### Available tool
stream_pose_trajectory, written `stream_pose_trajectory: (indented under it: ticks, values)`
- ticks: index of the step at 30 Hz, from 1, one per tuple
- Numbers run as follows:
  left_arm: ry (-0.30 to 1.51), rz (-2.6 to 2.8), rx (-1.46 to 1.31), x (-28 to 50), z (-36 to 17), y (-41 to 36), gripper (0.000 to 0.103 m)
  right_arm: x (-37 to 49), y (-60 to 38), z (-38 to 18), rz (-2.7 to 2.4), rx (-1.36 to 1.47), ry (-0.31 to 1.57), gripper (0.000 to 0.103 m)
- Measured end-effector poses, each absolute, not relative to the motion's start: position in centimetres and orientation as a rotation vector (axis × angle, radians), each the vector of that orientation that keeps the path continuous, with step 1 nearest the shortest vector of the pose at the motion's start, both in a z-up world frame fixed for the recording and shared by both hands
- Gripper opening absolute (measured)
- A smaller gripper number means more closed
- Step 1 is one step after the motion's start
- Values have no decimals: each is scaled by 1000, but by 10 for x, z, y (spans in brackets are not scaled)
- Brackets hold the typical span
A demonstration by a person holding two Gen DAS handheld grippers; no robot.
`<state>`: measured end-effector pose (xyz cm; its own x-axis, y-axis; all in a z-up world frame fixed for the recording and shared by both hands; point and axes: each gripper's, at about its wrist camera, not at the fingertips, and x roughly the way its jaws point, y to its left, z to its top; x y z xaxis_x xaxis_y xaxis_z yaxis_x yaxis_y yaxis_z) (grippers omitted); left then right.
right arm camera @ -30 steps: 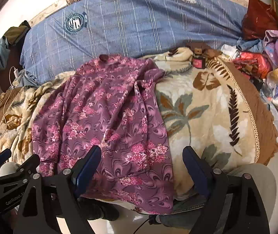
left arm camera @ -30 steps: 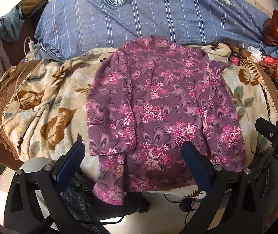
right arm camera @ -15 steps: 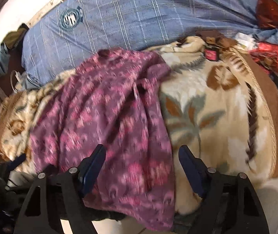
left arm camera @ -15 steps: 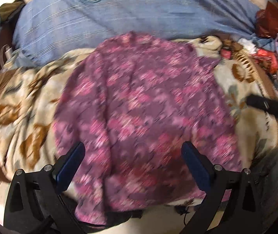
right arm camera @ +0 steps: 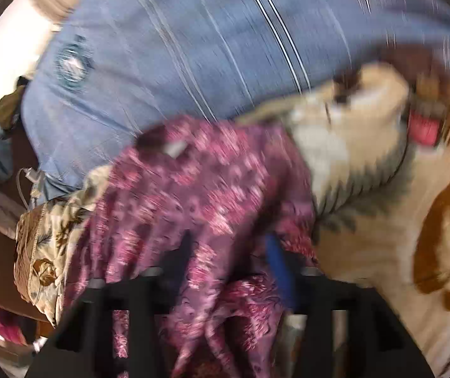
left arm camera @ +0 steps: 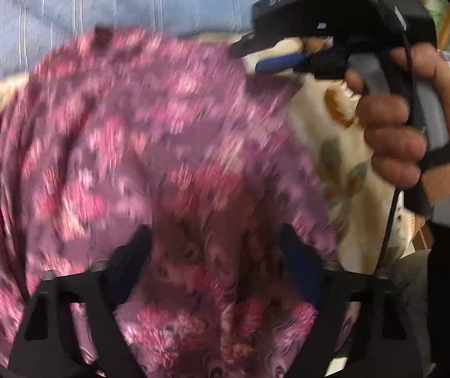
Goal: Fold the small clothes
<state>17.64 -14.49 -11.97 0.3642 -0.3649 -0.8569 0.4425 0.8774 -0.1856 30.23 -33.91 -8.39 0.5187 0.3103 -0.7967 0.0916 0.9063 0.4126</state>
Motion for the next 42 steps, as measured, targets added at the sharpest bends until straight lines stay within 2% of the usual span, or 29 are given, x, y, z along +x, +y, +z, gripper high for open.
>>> stream_pose_trajectory:
  ticks: [1,2,3,4,5,6,7,9,17,19,22,23,25,26,27,28,29,31,33,34,37,38,39,41,42]
  values:
    - [1104,-537,93,177,-124,-146,59,307,-340,-94,140,458,1054,33]
    - [1117,-534,113,178,-127,-146,52,310,-338,-100,158,473,1069,33]
    - [1130,-517,125,180,-130,-145,40,311,-335,-102,176,467,1074,33]
    - [1140,-515,105,182,-131,-141,35,312,-331,-103,182,448,1074,33]
    - [1146,-519,70,184,-132,-136,27,315,-326,-103,173,411,1067,29]
    - [1155,-530,23,187,-130,-129,15,316,-324,-104,167,392,1059,23]
    - [1162,-555,-27,189,-128,-123,11,317,-325,-105,150,378,1046,2]
    - [1159,-590,-89,190,-119,-113,2,315,-332,-106,140,412,1037,2]
    - [1099,-711,-258,203,-74,-77,1,332,-314,-54,306,442,952,2]
    - [1131,-654,-215,217,-84,-70,2,355,-296,-54,339,426,983,2]
    - [1217,-519,-210,227,-107,-59,6,383,-270,-79,281,357,1061,11]
    - [1239,-510,-192,229,-112,-60,10,389,-265,-94,248,340,1131,11]
    - [1245,-518,-184,227,-110,-61,26,381,-266,-96,259,365,1161,12]
    - [1233,-525,-189,225,-105,-61,41,364,-272,-85,270,377,1121,21]
    - [1213,-531,-194,223,-98,-60,51,351,-277,-78,265,382,1091,48]
    - [1199,-532,-196,219,-95,-58,51,329,-284,-68,254,388,1050,64]
    - [1186,-530,-188,218,-93,-59,51,299,-292,-58,244,397,990,85]
    - [1168,-505,-149,222,-96,-61,51,254,-303,-54,238,426,933,87]
    - [1171,-452,-111,224,-104,-62,51,221,-302,-67,259,471,957,82]
    - [1178,-438,-107,225,-110,-60,51,203,-298,-81,279,509,968,77]
    - [1164,-437,-113,217,-119,-54,51,182,-278,-126,337,565,1047,45]
    - [1149,-450,-111,211,-118,-53,51,181,-269,-144,329,559,1091,29]
    - [1137,-475,-117,202,-118,-52,51,180,-266,-150,323,545,1115,21]
    - [1127,-523,-166,186,-122,-47,51,183,-262,-151,336,516,1098,21]
    - [1135,-543,-200,178,-128,-44,50,182,-263,-149,340,505,1093,17]
